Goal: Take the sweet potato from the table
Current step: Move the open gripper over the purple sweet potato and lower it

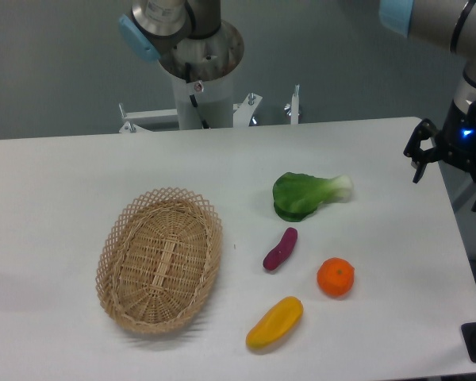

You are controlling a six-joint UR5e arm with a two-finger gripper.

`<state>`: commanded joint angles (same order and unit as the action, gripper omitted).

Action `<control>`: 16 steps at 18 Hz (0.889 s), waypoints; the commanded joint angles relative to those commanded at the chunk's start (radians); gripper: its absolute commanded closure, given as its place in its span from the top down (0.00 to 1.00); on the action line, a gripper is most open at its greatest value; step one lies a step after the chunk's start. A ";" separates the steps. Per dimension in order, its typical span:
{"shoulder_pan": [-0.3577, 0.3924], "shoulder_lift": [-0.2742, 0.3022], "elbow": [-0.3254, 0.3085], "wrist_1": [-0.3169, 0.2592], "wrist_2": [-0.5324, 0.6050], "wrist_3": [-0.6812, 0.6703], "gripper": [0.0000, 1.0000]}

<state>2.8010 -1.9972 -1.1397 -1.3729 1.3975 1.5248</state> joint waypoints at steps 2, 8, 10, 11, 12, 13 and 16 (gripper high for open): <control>-0.002 0.003 -0.011 -0.002 0.002 0.000 1.00; -0.026 0.032 -0.075 0.002 0.000 -0.002 1.00; -0.029 0.049 -0.115 0.003 0.000 -0.012 1.00; -0.038 0.055 -0.136 0.009 0.000 -0.038 1.00; -0.055 0.058 -0.152 0.026 0.002 -0.070 1.00; -0.075 0.063 -0.170 0.043 0.002 -0.105 1.00; -0.123 0.072 -0.233 0.092 0.005 -0.202 1.00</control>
<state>2.6785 -1.9252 -1.3727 -1.2810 1.4021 1.3226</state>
